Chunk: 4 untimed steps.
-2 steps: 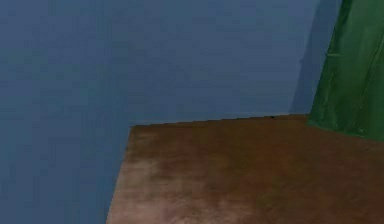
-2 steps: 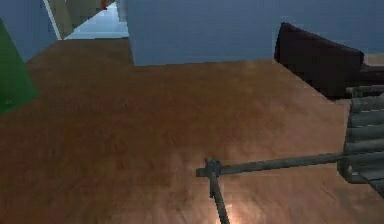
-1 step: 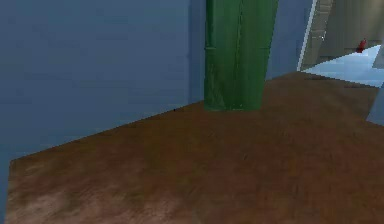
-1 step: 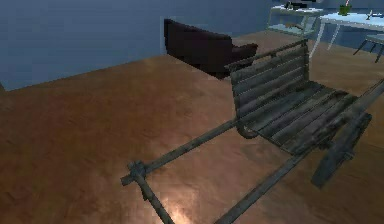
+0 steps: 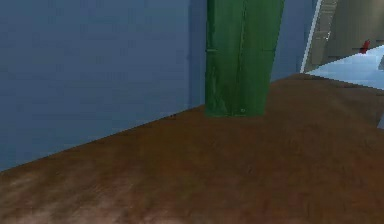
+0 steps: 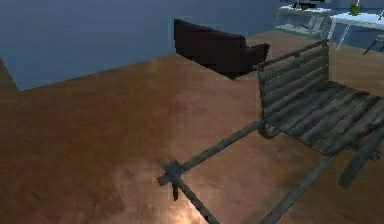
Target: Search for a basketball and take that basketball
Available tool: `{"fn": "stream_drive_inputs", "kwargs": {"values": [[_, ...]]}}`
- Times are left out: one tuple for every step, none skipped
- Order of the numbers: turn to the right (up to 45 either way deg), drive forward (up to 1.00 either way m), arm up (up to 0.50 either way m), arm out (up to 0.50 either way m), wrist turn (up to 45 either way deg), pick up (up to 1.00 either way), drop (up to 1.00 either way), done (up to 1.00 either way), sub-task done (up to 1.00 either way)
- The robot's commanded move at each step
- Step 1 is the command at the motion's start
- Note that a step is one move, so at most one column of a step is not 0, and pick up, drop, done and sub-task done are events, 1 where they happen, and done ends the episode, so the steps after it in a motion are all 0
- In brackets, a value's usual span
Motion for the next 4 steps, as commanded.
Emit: {"fn": "stream_drive_inputs", "kwargs": {"values": [[36.0, 0.00, 0.00, 0.00, 0.0, 0.00, 0.00, 0.00, 0.00], [0.0, 1.00, 0.00, 0.00, 0.0, 0.00, 0.00, 0.00, 0.00], [0.0, 1.00, 0.00, 0.00, 0.0, 0.00, 0.00, 0.00, 0.00], [0.0, 1.00, 0.00, 0.00, 0.0, 0.00, 0.00, 0.00, 0.00]]}}
